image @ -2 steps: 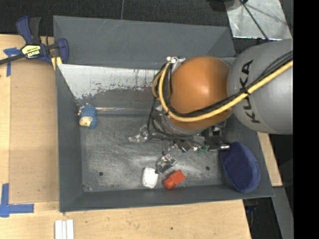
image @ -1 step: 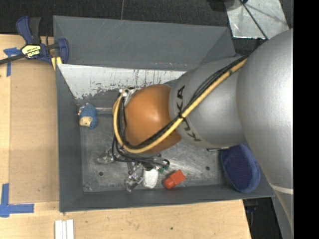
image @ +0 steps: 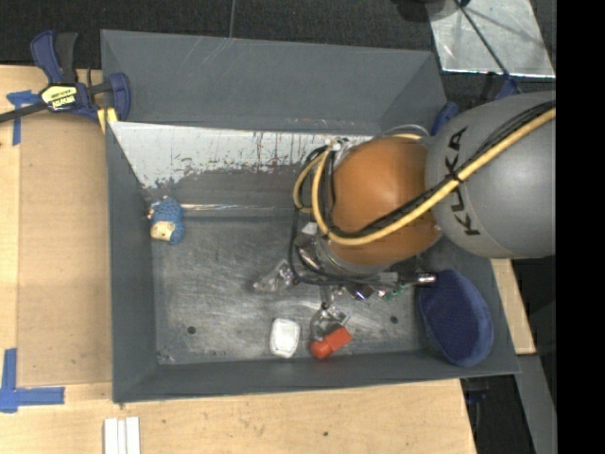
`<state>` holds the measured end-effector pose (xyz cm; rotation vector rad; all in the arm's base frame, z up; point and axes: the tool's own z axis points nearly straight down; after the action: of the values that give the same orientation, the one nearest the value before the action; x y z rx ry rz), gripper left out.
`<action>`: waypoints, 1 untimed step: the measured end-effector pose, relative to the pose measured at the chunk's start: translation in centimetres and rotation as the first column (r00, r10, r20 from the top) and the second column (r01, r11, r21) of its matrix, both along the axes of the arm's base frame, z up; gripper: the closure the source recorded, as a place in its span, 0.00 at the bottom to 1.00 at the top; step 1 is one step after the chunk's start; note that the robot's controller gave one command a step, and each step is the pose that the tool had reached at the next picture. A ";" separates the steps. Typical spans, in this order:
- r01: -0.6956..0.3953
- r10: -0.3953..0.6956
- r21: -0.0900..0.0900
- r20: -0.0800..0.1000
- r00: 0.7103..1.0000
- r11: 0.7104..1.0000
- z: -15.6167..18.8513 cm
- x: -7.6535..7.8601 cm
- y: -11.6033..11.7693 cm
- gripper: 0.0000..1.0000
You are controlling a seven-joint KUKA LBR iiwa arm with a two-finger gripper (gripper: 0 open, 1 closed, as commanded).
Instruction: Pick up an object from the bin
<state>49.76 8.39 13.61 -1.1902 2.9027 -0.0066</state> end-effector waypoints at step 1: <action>0.122 -0.122 0.008 -0.002 0.993 0.993 1.4 -0.8 8.5 0.00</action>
Offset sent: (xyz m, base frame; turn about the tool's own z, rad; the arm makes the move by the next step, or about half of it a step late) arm -0.0078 0.0810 0.0133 0.1258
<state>49.00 16.86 15.01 -1.0107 2.9687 0.0050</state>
